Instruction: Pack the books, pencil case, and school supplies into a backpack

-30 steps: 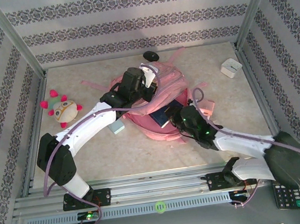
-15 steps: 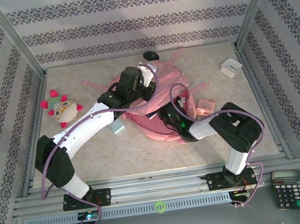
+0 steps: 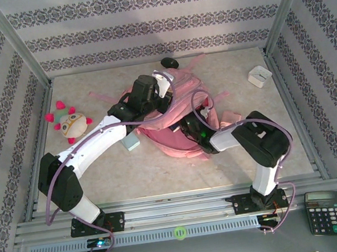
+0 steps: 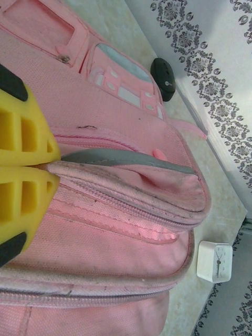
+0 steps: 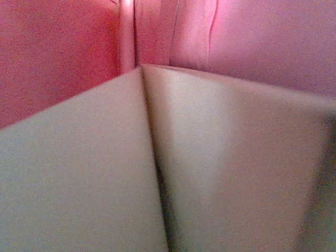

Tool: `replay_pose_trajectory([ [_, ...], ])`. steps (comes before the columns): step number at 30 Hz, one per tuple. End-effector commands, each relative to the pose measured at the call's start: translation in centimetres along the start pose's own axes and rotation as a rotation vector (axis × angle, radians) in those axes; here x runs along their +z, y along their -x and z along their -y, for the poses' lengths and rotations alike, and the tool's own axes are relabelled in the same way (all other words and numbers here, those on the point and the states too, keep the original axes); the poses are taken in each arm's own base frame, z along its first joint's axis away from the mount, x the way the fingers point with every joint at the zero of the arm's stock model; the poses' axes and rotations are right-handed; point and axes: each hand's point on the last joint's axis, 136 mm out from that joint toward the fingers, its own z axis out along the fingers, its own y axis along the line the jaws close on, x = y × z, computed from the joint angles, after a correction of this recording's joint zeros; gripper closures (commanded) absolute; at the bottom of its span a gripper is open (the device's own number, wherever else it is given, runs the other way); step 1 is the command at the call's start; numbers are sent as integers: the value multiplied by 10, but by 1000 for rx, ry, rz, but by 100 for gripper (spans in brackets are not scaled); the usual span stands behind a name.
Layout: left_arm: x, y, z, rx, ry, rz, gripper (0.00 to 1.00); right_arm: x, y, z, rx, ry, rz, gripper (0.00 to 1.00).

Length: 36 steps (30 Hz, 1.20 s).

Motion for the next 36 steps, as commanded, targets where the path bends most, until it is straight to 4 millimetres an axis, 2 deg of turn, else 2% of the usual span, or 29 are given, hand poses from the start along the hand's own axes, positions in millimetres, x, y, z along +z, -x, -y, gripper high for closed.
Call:
replay_pose_trajectory([
  [1, -20, 45, -6, -30, 3, 147, 100, -18, 4, -1, -23, -52, -23, 46],
  [5, -17, 37, -17, -41, 27, 133, 100, -40, -5, 4, -67, -117, -102, 39],
  [8, -15, 32, -20, -48, 31, 124, 100, -53, -9, 18, -86, -159, -132, 37],
  [10, -14, 30, -20, -50, 27, 122, 100, -56, -11, 23, -105, -185, -163, 40],
  [13, -14, 31, -20, -53, 23, 123, 100, -57, -19, 24, -101, -176, -214, 53],
  [16, -14, 31, -19, -52, 21, 123, 100, -61, -25, 19, -115, -152, -228, 75],
  [18, -13, 31, -19, -49, 17, 120, 100, -64, -24, 10, -121, -113, -218, 90],
  [20, -13, 29, -19, -52, 16, 117, 100, -66, -20, -4, -123, -57, -190, 100],
  [24, -14, 31, -16, -61, 3, 126, 100, -67, -10, -39, -131, 70, -116, 100],
  [26, -15, 32, -16, -62, -1, 131, 100, -65, -5, -56, -128, 132, -84, 100],
  [29, -16, 34, -15, -62, -4, 139, 100, -55, 1, -71, -114, 182, -46, 100],
  [32, -17, 35, -14, -62, -13, 143, 100, -37, 4, -74, -75, 203, -24, 100],
  [36, -16, 35, -13, -64, -18, 141, 100, -5, 5, -60, -44, 153, -3, 100],
])
